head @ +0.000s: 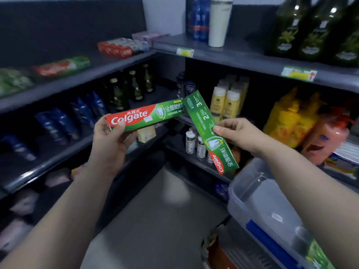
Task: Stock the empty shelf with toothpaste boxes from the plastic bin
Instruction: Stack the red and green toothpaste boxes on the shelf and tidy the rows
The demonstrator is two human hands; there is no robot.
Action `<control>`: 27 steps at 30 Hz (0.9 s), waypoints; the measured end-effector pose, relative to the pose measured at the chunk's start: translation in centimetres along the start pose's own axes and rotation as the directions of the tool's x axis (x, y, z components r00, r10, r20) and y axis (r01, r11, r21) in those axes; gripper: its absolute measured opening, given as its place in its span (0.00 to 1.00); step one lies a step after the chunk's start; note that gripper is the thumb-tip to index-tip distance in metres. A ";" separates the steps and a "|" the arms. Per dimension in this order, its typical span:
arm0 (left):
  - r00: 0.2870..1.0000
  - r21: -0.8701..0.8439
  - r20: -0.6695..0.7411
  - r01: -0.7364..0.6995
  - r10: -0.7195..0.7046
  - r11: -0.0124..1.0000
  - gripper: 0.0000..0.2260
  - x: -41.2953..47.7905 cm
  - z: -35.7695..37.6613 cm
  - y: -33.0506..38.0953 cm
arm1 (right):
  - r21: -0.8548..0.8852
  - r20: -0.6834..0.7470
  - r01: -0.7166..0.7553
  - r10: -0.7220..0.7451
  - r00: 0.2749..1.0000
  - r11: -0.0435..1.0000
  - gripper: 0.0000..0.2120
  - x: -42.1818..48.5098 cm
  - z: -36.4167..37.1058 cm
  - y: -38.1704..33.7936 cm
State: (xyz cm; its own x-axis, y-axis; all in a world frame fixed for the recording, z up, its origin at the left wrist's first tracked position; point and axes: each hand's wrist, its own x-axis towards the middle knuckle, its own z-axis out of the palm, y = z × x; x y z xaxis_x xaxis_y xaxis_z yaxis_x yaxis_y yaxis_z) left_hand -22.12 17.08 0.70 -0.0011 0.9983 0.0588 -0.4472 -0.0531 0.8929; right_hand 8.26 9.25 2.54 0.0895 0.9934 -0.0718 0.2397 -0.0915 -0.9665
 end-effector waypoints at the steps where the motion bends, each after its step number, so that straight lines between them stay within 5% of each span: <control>1: 1.000 -0.001 -0.020 -0.021 0.021 1.000 0.13 0.7 -1.6 1.2 | -0.013 0.015 0.025 -0.025 1.000 1.000 0.14 1.4 1.8 -1.1; 6: 0.986 0.019 -0.133 -0.098 0.100 0.995 0.11 4.0 -9.5 7.4 | -0.056 0.018 0.136 -0.135 0.991 0.989 0.25 8.6 11.7 -6.1; 11: 0.959 0.036 -0.245 -0.134 0.139 0.990 0.12 7.3 -17.3 12.8 | -0.097 0.009 0.261 -0.262 0.965 0.960 0.05 15.0 21.2 -9.6; 27: 0.906 0.080 -0.348 -0.225 0.239 0.971 0.13 13.8 -26.7 19.3 | -0.063 0.040 0.308 -0.306 0.951 0.949 0.09 25.3 35.0 -13.6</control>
State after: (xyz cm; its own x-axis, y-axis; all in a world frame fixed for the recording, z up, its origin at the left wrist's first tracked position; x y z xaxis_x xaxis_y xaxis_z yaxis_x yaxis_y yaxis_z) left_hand -54.68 30.47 6.79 -0.4192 0.9011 0.1110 -0.3620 -0.2781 0.8897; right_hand -26.55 38.10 5.29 -0.0267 0.9756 0.2179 0.3163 0.2150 -0.9240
